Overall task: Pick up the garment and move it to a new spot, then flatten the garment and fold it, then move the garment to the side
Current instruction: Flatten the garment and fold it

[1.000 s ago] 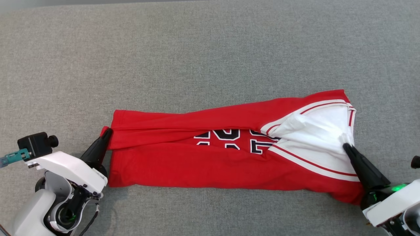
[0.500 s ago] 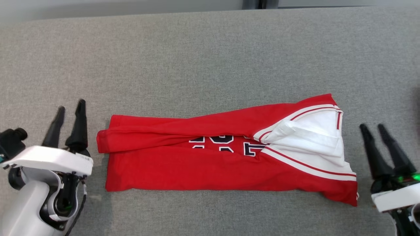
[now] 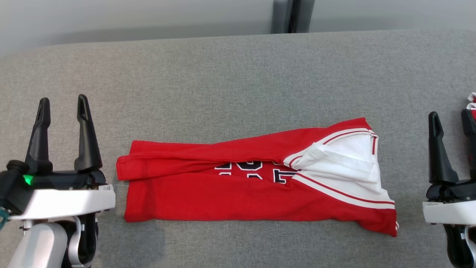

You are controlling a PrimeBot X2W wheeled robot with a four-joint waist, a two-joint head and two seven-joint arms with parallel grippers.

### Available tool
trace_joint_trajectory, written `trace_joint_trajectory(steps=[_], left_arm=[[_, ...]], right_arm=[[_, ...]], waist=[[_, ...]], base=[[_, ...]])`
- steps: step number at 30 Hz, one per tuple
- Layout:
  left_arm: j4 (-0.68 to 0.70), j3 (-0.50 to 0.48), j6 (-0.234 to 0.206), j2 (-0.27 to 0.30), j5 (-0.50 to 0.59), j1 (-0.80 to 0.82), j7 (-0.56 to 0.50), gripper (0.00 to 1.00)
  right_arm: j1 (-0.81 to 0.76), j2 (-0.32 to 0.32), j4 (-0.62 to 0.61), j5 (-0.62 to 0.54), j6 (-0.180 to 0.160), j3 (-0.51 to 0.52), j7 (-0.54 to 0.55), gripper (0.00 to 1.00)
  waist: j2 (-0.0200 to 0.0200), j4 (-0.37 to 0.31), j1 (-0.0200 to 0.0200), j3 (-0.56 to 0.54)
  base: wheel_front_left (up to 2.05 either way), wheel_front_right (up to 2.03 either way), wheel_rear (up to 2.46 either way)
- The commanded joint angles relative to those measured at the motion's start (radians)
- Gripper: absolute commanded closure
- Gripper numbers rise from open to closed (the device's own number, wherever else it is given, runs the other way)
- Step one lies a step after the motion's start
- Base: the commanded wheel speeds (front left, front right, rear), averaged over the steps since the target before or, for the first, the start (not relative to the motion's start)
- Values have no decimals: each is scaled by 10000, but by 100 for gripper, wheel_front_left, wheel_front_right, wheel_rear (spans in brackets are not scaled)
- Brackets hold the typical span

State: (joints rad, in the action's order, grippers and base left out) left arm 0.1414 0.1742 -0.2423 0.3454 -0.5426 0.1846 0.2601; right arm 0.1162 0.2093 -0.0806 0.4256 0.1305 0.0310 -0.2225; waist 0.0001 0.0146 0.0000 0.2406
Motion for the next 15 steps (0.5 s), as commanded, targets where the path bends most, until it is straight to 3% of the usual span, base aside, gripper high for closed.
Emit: trace_joint_trajectory(steps=[1, 8, 15], left_arm=[[95, -65, 49, 28, 241, -109, 29, 0], [-385, 83, 404, 37, 1449, -730, 30, 0], [-1020, 201, 735, -208, 1615, -813, 31, 0]], right_arm=[[-49, -42, 36, -93, 5, 28, 102, 0], [-378, -239, 476, -915, 5, -53, 521, 0], [-568, -268, 950, -1059, 5, -106, 744, 0]], waist=[[-1, 48, 0, -70], [-1, 169, 0, -375], [-1, 298, 0, -503]], base=[[0, 0, 0], [0, 0, 0], [0, 0, 0]])
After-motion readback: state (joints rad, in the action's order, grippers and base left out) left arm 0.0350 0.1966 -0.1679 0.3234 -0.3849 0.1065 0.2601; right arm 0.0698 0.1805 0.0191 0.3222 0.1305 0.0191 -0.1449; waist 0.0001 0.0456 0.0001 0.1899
